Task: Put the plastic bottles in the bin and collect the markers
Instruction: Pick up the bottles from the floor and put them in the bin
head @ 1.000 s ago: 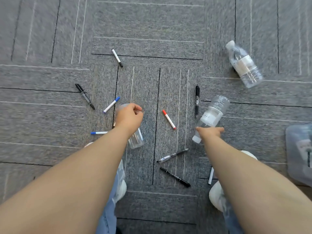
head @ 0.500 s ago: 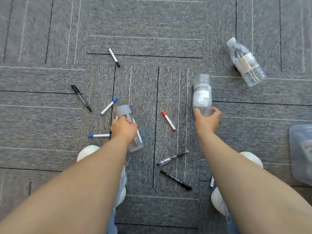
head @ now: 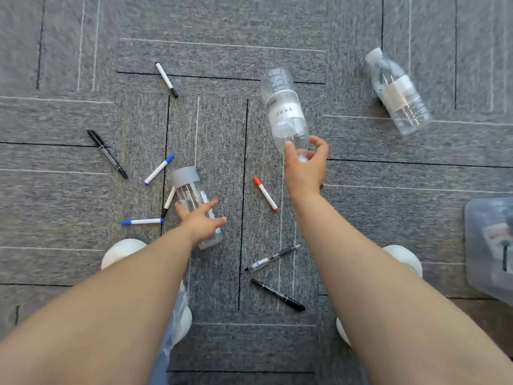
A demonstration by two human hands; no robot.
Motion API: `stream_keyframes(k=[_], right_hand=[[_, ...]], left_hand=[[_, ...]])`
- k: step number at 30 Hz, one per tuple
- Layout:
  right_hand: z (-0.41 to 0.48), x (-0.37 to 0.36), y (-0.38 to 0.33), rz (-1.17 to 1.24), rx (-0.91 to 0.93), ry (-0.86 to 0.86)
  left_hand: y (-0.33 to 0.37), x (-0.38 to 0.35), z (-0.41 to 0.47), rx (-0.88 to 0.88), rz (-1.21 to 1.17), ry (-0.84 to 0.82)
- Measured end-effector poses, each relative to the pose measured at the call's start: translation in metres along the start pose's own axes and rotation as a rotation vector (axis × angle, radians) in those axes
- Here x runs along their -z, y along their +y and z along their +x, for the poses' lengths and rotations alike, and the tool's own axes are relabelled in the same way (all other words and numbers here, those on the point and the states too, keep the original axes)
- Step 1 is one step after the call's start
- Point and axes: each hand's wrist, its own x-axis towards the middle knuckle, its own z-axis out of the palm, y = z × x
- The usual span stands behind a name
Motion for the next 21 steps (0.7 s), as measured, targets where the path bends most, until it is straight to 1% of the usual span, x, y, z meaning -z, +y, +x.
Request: stream_keyframes(k=[2, 5, 9, 14, 15, 16, 18, 19, 21], right_hand=[[0.001, 0.000, 0.001, 0.009, 0.002, -0.002], [0.003, 0.002, -0.002, 0.030, -0.011, -0.007], [-0.002, 0.013, -0.017, 0.059, -0.030, -0.036], [-0.019, 0.063, -0.050, 0.032, -0.072, -0.105], [-0.023, 0.079, -0.057, 0.029, -0.085, -0.102], [-0.027, 0.097, -0.064, 0.030, -0.096, -0.096], [-0.037, 0.137, -0.078, 0.049, -0.114, -0.066], [-0.042, 0.160, -0.085, 0.058, -0.121, -0.040], [-0.051, 0.206, -0.095, 0.074, -0.140, 0.022]], left_hand=[[-0.001, -0.002, 0.002, -0.021, 0.076, 0.031], [0.008, -0.002, -0.004, -0.089, 0.136, 0.159], [0.045, 0.003, -0.026, -0.220, 0.118, 0.345], [0.087, 0.014, -0.067, -0.333, 0.114, 0.435], [0.096, 0.014, -0.080, -0.344, 0.083, 0.437], [0.105, 0.013, -0.093, -0.354, 0.003, 0.424], [0.127, 0.002, -0.121, -0.365, -0.224, 0.358], [0.139, -0.006, -0.136, -0.377, -0.289, 0.327], [0.162, -0.027, -0.168, -0.426, -0.297, 0.271]])
